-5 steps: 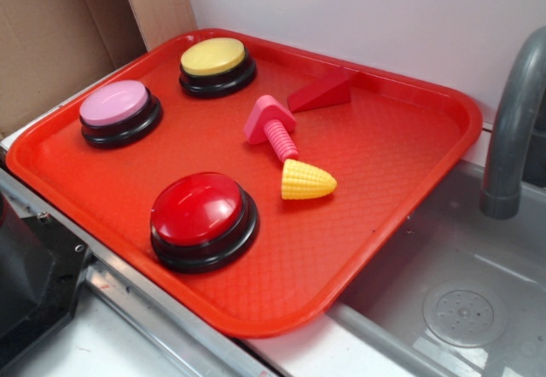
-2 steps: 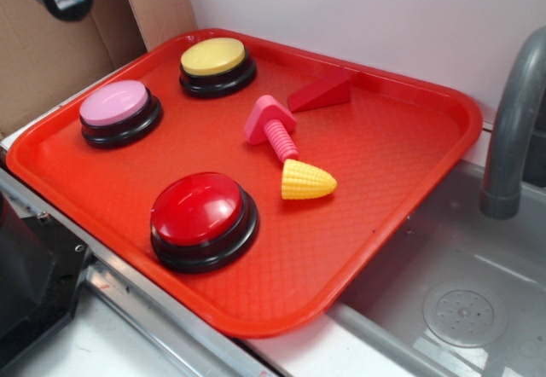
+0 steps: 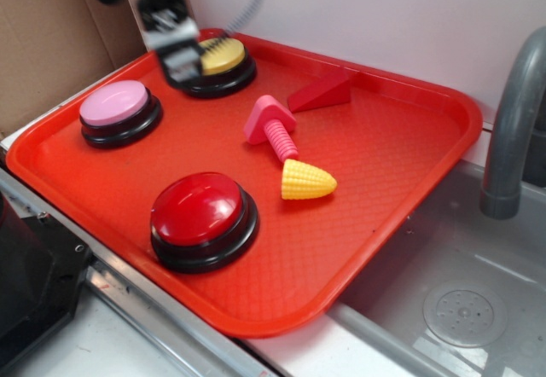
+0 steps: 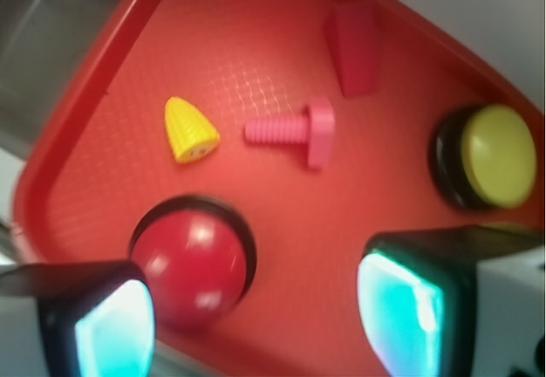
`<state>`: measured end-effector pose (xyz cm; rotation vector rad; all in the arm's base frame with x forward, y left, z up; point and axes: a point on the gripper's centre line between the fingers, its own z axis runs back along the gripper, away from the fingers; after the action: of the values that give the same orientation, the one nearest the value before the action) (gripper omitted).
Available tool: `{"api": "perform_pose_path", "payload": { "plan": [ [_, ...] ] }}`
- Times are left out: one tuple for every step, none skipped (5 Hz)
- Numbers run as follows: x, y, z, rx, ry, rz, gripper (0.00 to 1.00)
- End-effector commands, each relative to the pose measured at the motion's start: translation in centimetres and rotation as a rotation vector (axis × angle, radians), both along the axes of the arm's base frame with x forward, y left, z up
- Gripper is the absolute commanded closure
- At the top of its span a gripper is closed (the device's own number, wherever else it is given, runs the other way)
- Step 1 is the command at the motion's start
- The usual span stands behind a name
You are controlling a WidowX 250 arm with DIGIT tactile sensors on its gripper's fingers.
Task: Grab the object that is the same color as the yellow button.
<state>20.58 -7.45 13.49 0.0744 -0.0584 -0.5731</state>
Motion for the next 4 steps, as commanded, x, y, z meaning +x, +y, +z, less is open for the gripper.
{"api": "perform_pose_path", "payload": {
  "plan": [
    [2.4,-5.3,-5.0,-0.064,-0.005,-0.216,0.0],
    [2.8,-6.0,-7.3,-0.059,-0.011,-0.305,0.0],
    [3.4,-6.3,-8.9,-0.081,-0.02,-0.316,0.0],
    [3.7,-6.1,-9.7,-0.072,-0.004,-0.305,0.0]
  ]
}}
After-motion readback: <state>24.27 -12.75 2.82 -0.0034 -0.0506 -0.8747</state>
